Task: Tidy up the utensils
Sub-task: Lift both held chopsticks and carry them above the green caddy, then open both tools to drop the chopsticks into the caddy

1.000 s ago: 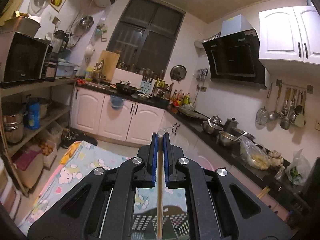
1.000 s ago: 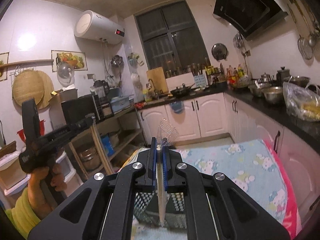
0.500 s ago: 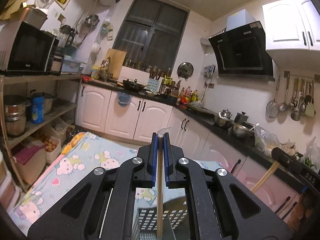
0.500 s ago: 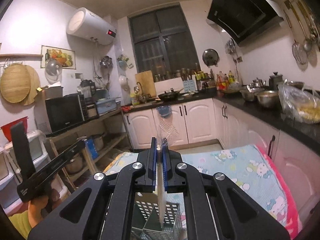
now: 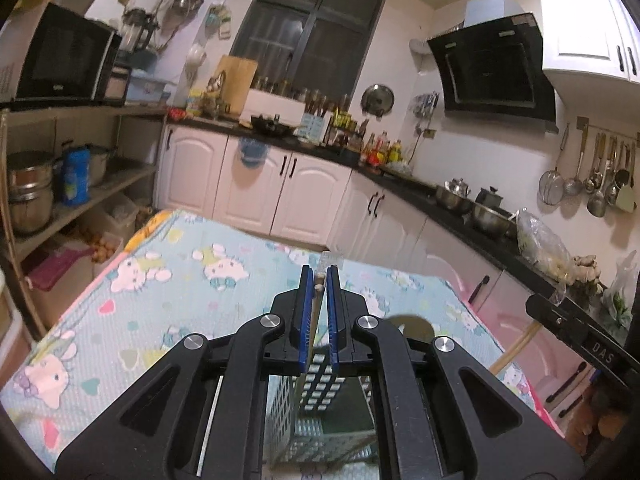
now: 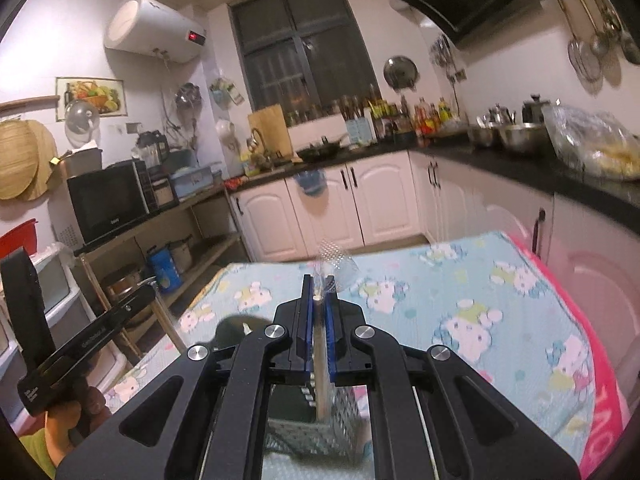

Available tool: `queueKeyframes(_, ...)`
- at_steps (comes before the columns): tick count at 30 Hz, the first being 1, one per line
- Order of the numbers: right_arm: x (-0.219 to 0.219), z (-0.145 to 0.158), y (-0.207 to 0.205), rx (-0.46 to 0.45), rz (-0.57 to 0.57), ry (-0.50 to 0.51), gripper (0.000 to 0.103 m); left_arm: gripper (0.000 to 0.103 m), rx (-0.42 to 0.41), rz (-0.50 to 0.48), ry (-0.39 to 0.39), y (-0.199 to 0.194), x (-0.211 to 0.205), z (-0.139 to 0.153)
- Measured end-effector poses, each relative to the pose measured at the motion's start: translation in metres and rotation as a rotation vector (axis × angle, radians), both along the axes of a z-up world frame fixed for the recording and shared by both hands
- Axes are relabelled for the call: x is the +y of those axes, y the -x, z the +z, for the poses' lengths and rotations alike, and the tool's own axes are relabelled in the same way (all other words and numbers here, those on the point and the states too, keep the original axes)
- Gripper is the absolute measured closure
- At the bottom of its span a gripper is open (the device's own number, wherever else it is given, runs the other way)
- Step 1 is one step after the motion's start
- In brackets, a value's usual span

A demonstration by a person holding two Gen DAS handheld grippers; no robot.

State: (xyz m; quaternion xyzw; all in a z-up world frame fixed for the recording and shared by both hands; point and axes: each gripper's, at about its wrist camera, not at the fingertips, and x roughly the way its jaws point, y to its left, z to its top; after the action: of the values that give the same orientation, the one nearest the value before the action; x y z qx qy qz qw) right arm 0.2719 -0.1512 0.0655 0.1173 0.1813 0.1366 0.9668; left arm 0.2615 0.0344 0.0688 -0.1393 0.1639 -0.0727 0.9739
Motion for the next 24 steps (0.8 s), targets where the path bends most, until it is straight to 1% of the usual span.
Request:
queueKeyframes(2,0.001,-0.003,0.001,0.030,0.005,0.005,0.097,0.102,0.003,-0.005,-0.004,0.001,0.001,-0.001)
queueKeyframes(4,0.000,-0.005,0.003,0.039,0.010,0.008,0.092,0.102,0.010,-0.012,-0.006,0.004,0.003,-0.003)
queueKeyframes(6,0.000,-0.008,0.006,0.048,0.018,0.011,0.082,0.100,0.021,-0.019,0.002,0.005,0.006,-0.005)
queueKeyframes(8,0.002,-0.011,0.010,0.057,0.022,0.022,0.076,0.098,0.040,-0.023,0.014,0.006,0.010,-0.008)
queueKeyframes(9,0.002,-0.012,0.011,0.063,0.021,0.025,0.073,0.095,0.048,-0.031,0.025,0.006,0.012,-0.009)
queueKeyframes(10,0.002,-0.013,0.012,0.071,0.025,0.023,0.072,0.092,0.054,-0.038,0.033,0.007,0.014,-0.010)
queueKeyframes(12,0.001,-0.014,0.014,0.081,0.023,0.024,0.069,0.088,0.062,-0.042,0.031,0.008,0.014,-0.011)
queueKeyframes(14,0.000,-0.015,0.018,0.088,0.023,0.027,0.060,0.083,0.071,-0.053,0.040,0.011,0.016,-0.012)
queueKeyframes(15,0.000,-0.016,0.020,0.093,0.024,0.029,0.056,0.078,0.076,-0.054,0.043,0.013,0.016,-0.012)
queueKeyframes(16,0.000,-0.016,0.022,0.095,0.025,0.031,0.055,0.073,0.084,-0.061,0.047,0.014,0.016,-0.013)
queueKeyframes(19,0.000,-0.015,0.028,0.099,0.027,0.037,0.051,0.068,0.099,-0.064,0.046,0.019,0.015,-0.014)
queueKeyframes(20,0.000,-0.015,0.031,0.100,0.027,0.039,0.046,0.067,0.103,-0.069,0.047,0.021,0.015,-0.015)
queueKeyframes(21,-0.001,-0.014,0.033,0.099,0.025,0.038,0.042,0.062,0.109,-0.073,0.049,0.023,0.015,-0.015)
queueKeyframes(22,-0.001,-0.014,0.037,0.097,0.024,0.036,0.042,0.057,0.118,-0.076,0.050,0.026,0.015,-0.016)
queueKeyframes(24,-0.002,-0.015,0.043,0.097,0.023,0.037,0.040,0.053,0.131,-0.079,0.055,0.031,0.016,-0.017)
